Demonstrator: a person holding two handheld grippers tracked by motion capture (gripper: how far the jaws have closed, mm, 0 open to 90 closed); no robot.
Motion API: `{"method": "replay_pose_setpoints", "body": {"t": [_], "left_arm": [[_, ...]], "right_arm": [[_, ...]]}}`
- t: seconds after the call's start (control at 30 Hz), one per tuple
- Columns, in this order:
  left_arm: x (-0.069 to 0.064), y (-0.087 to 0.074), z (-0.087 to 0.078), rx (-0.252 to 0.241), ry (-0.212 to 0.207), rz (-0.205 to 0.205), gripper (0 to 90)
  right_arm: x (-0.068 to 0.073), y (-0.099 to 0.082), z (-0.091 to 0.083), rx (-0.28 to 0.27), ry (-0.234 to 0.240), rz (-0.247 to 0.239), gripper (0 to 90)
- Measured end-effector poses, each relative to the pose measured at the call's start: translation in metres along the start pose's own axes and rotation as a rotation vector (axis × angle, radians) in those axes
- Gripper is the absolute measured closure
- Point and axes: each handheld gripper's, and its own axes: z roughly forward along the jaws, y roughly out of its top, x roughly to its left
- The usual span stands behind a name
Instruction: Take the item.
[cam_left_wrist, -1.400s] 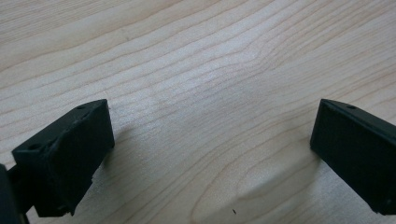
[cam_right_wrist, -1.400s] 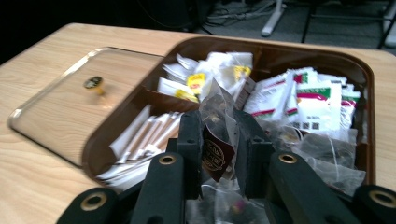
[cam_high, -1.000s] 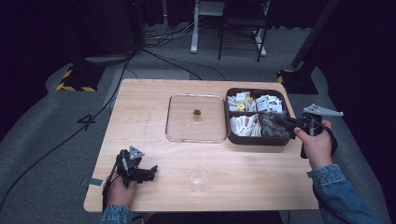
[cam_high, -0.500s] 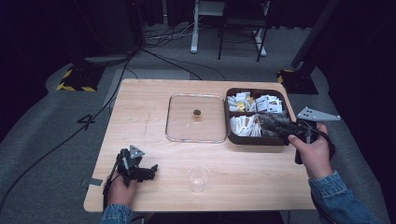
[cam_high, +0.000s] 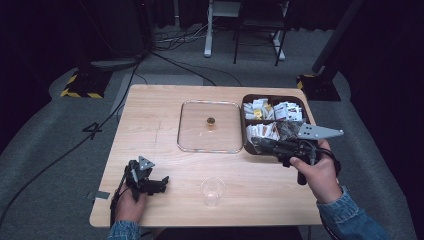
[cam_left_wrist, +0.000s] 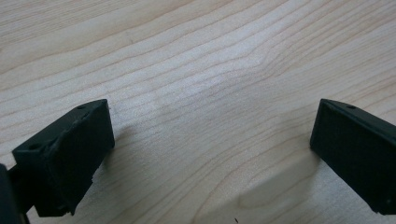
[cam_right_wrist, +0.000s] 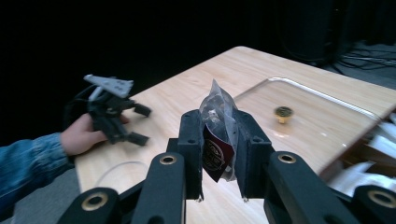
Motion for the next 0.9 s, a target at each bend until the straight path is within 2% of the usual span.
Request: {"method": "replay_pose_setpoints", "body": {"t": [0.03, 0.23, 0.33, 0.43, 0.63, 0.9], "left_arm": [[0.0, 0.0, 0.0, 0.0, 0.0, 0.0, 0.0], [0.0, 0.0, 0.0, 0.0, -0.001, -0.001, 0.0], [0.0, 0.0, 0.0, 0.001, -0.002, -0.001, 0.0], [0.0, 0.001, 0.0, 0.002, -0.003, -0.001, 0.0], [0.001, 0.001, 0.001, 0.004, -0.002, 0.011, 0.0], [0.001, 0.002, 0.002, 0.003, -0.004, 0.005, 0.0]], "right_arm": [[0.0, 0.0, 0.0, 0.0, 0.0, 0.0, 75.1], [0.021, 0.001, 0.011, -0.004, 0.074, -0.024, 75.1], [0.026, 0.001, 0.014, -0.004, 0.091, -0.03, 75.1], [0.035, 0.0, 0.02, -0.001, 0.132, -0.046, 75.1], [0.044, -0.003, 0.033, 0.009, 0.179, -0.043, 75.1], [0.053, -0.01, 0.048, 0.022, 0.223, -0.034, 75.1]]}}
